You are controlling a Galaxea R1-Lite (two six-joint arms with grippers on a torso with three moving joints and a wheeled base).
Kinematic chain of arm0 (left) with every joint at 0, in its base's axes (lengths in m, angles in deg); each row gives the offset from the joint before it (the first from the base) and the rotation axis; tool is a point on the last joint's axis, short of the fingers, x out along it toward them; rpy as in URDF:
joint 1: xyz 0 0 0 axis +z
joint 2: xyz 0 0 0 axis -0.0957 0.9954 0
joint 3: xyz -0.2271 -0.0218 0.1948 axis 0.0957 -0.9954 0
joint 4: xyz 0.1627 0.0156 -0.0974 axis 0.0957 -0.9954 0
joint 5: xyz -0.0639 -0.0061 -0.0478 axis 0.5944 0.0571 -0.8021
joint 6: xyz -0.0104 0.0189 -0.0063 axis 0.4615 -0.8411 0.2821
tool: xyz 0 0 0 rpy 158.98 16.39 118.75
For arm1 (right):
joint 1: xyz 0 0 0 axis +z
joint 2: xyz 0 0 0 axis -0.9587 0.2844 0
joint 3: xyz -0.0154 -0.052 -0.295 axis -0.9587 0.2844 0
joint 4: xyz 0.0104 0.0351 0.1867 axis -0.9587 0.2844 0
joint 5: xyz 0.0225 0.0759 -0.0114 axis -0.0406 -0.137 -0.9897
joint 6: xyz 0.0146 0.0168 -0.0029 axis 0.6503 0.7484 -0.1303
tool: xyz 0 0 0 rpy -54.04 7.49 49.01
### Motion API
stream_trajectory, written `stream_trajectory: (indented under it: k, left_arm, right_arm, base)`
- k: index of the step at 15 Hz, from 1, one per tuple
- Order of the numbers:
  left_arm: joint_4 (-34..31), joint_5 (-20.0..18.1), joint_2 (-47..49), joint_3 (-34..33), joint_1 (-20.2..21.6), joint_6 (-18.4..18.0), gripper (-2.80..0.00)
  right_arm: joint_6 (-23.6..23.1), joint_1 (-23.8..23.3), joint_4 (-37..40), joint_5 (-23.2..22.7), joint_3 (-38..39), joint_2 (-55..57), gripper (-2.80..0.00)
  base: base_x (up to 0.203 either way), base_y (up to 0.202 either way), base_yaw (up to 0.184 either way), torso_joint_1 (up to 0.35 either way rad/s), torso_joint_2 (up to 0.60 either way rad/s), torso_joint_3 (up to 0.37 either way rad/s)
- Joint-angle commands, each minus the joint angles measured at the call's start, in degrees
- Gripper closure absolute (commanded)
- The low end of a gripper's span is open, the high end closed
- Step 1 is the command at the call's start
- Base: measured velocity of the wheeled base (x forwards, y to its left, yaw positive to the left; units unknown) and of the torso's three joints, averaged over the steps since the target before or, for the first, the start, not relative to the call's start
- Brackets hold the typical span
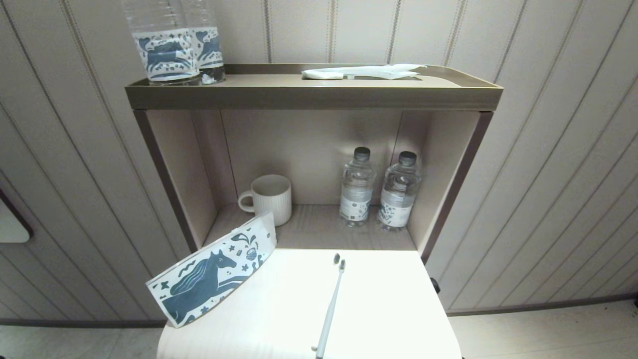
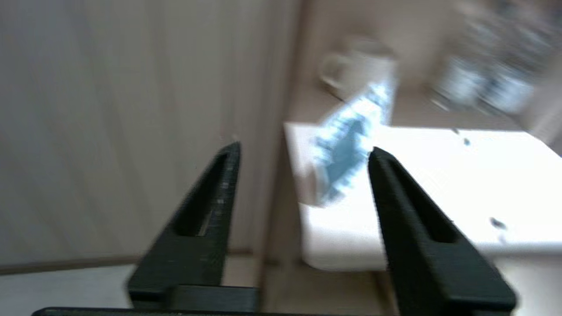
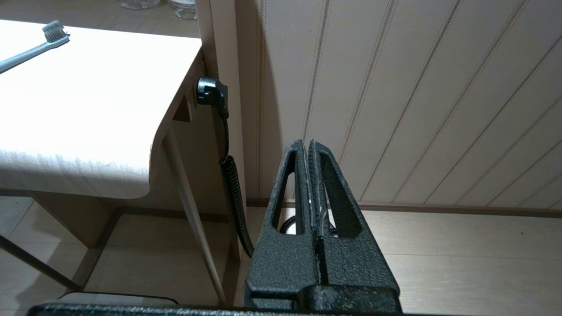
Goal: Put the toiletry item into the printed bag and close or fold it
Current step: Pick up the storage bag
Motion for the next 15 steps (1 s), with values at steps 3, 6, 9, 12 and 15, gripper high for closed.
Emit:
stream_trajectory:
  k: [3,6,9,12,15]
  left_arm:
    - [-0.59,-16.19,15.69,0.90,-1.80,6.07,-2.80]
    - [1.16,-22.30,22.04,0.26,-1.95,9.57,-2.80]
    - [9.92,-23.37,30.57,-1.05,-1.26,9.78,-2.80]
    - [16.79,-23.50,37.69,-2.25,-0.61,9.35,-2.80]
    - [23.64,-23.67,46.78,-2.90,2.80,8.29,-2.80]
  right_arm:
    - [-0.02,0.02,0.03,-0.05,-0.01,0.05,0.00]
    - [-0.02,0.02,0.03,0.00,-0.01,0.05,0.00]
    - [-0.02,0.02,0.03,0.00,-0.01,0.05,0.00]
    - [-0.02,0.02,0.03,-0.08,-0.01,0.05,0.00]
    - [-0.04,0.02,0.03,0.00,-0.01,0.05,0.00]
  base:
    - [0.000,0.000,0.000,0.000,0.00,0.000]
    - [0.000,0.000,0.000,0.000,0.00,0.000]
    - [0.000,0.000,0.000,0.000,0.00,0.000]
    - [0.000,0.000,0.000,0.000,0.00,0.000]
    - [0.000,0.000,0.000,0.000,0.00,0.000]
